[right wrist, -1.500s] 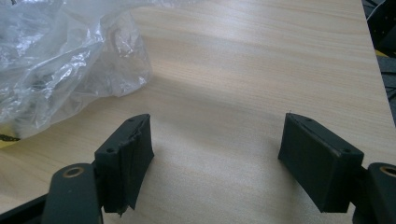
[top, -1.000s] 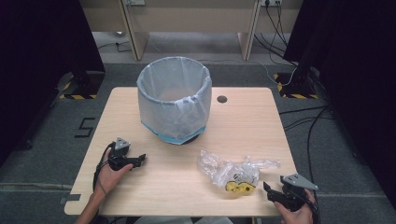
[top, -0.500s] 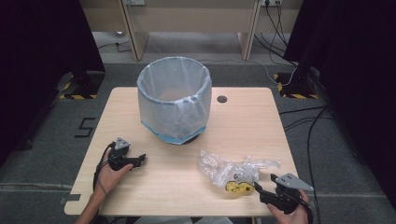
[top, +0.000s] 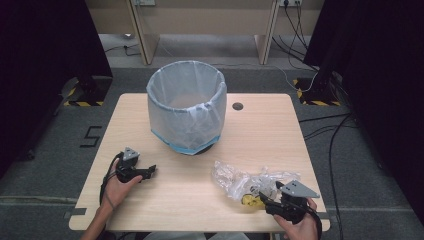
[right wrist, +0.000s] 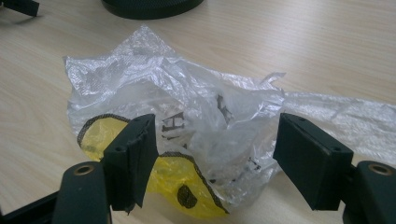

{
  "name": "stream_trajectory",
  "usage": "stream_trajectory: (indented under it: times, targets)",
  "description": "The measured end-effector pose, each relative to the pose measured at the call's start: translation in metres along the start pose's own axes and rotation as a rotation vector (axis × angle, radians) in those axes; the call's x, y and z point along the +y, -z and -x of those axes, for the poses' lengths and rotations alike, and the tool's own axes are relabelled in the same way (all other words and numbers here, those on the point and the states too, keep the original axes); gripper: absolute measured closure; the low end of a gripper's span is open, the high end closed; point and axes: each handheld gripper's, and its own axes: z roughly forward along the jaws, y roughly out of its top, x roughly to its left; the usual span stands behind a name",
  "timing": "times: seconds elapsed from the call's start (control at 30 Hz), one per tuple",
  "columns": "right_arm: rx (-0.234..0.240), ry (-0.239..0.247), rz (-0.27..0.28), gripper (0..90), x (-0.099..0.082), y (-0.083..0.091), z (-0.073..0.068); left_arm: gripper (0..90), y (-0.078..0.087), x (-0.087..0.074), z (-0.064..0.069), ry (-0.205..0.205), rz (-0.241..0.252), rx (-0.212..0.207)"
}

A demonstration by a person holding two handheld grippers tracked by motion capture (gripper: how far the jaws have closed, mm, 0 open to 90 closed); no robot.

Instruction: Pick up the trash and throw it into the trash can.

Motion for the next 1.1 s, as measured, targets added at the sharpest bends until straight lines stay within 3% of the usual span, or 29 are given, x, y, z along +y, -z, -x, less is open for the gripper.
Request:
stream_trajectory:
  times: [0.4, 0.63, 0.77, 0.83, 0.9, 1.1]
  targets:
    - [-0.005, 0.021, -0.037, 34.5, 0.004, -0.017, -0.004, 14.5, 0.000, 0.000, 0.000, 0.000, 0.000, 0.000]
    - [-0.018, 0.064, -0.064, 45.4, 0.008, -0.031, -0.007, 14.5, 0.000, 0.000, 0.000, 0.000, 0.000, 0.000]
    - [-0.005, 0.066, -0.064, 59.4, 0.005, -0.040, -0.005, 14.5, 0.000, 0.000, 0.000, 0.000, 0.000, 0.000]
    - [-0.004, 0.063, -0.065, 62.0, 0.005, -0.040, -0.005, 14.5, 0.000, 0.000, 0.000, 0.000, 0.000, 0.000]
    - [-0.005, 0.071, -0.059, 72.9, 0.004, -0.042, -0.003, 14.5, 0.000, 0.000, 0.000, 0.000, 0.000, 0.000]
    - [0.012, 0.083, -0.050, 83.8, 0.001, -0.042, -0.001, 14.5, 0.000, 0.000, 0.000, 0.000, 0.000, 0.000]
